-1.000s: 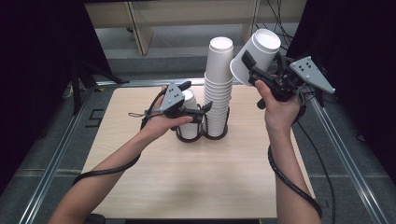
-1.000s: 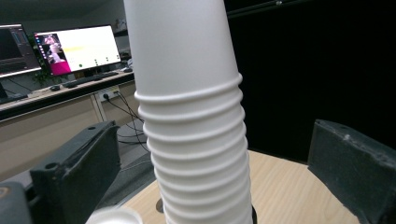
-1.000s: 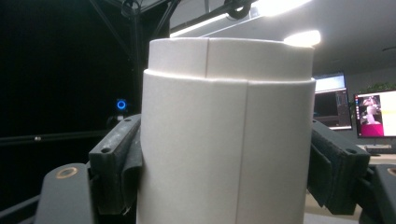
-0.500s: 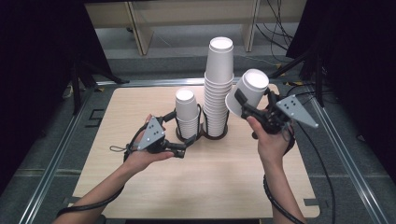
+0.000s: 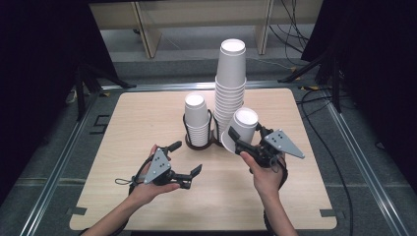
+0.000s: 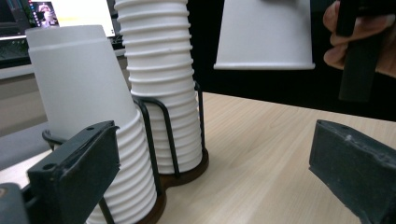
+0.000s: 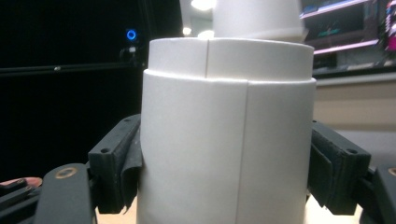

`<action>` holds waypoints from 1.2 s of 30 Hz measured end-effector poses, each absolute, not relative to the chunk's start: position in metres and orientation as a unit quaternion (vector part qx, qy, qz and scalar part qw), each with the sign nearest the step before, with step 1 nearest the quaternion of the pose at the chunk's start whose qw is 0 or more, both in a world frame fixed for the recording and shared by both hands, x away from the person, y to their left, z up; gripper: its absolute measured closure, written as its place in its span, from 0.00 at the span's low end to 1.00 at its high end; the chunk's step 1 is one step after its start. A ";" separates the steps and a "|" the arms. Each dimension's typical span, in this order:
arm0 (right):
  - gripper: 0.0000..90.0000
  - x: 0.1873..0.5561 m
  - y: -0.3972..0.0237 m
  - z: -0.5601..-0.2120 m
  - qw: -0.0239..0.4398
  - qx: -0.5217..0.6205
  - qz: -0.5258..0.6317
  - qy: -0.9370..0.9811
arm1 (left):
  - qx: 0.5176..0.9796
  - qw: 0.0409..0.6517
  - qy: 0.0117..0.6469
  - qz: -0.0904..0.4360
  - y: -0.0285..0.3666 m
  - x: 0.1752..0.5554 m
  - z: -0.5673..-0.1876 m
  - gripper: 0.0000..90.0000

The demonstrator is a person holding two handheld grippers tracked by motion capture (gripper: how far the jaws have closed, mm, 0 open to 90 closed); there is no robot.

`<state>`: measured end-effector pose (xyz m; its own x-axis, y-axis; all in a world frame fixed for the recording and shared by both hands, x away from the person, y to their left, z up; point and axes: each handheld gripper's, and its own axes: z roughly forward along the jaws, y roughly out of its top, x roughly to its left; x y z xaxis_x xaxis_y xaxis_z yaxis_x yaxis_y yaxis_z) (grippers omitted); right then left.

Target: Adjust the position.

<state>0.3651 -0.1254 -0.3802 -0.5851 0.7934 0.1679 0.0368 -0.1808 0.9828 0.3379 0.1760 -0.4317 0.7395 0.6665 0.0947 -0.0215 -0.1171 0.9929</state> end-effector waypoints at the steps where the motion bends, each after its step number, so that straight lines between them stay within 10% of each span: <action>1: 0.25 0.365 -0.122 -0.386 0.264 0.370 0.679 0.576 | 0.695 0.622 0.232 0.277 0.176 0.338 -0.434 0.02; 36: 0.25 0.367 -0.099 -0.429 0.211 0.429 0.653 0.587 | 0.735 0.611 0.195 0.221 0.100 0.368 -0.458 0.00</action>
